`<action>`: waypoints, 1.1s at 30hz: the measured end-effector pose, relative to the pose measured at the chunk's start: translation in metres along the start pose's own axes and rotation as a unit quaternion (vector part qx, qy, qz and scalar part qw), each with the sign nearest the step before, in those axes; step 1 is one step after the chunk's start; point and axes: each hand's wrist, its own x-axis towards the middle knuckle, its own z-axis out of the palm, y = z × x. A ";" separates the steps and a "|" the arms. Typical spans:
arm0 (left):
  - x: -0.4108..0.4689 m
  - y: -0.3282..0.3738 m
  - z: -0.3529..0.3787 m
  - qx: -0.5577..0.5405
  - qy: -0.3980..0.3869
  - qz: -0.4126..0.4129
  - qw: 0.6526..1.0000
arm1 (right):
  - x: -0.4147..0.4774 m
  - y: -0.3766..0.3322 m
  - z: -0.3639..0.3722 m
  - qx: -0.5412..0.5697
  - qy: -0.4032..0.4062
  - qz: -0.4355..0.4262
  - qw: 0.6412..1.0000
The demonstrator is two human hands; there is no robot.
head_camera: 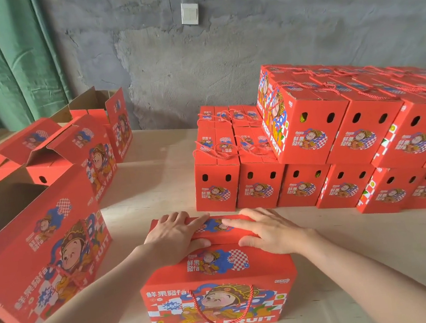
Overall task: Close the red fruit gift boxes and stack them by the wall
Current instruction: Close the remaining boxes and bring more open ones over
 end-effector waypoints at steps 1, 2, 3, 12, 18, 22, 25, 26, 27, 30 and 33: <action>0.000 0.000 -0.001 -0.002 -0.003 -0.002 1.000 | -0.002 0.005 -0.001 0.019 -0.005 0.001 1.000; 0.001 0.000 -0.001 -0.004 -0.006 -0.003 1.000 | -0.005 0.011 -0.002 0.040 -0.010 0.002 0.999; 0.001 0.000 -0.001 -0.006 -0.009 -0.005 1.000 | -0.010 0.018 -0.001 0.061 -0.018 0.004 0.998; 0.002 0.000 -0.001 -0.009 -0.024 -0.011 1.000 | -0.034 0.035 0.010 0.196 0.041 0.022 0.980; 0.004 0.007 -0.009 0.001 -0.057 -0.005 0.998 | -0.035 0.026 0.023 0.245 0.111 0.037 0.963; 0.023 0.042 -0.013 0.001 -0.068 0.001 0.998 | -0.035 0.024 0.023 0.252 0.116 0.039 0.960; 0.029 0.057 -0.014 0.010 -0.064 0.006 0.998 | -0.036 0.023 0.025 0.275 0.126 0.041 0.952; 0.029 0.057 -0.013 0.015 -0.059 0.013 0.998 | -0.036 0.023 0.025 0.286 0.130 0.040 0.949; 0.029 0.056 -0.012 0.019 -0.052 0.020 0.998 | -0.037 0.022 0.026 0.301 0.135 0.040 0.943; 0.027 0.053 -0.010 0.018 -0.037 0.030 0.999 | -0.041 0.024 0.028 0.369 0.158 0.046 0.915; 0.026 0.054 -0.010 0.010 -0.033 0.030 0.999 | -0.048 0.030 0.030 0.364 0.198 0.040 0.909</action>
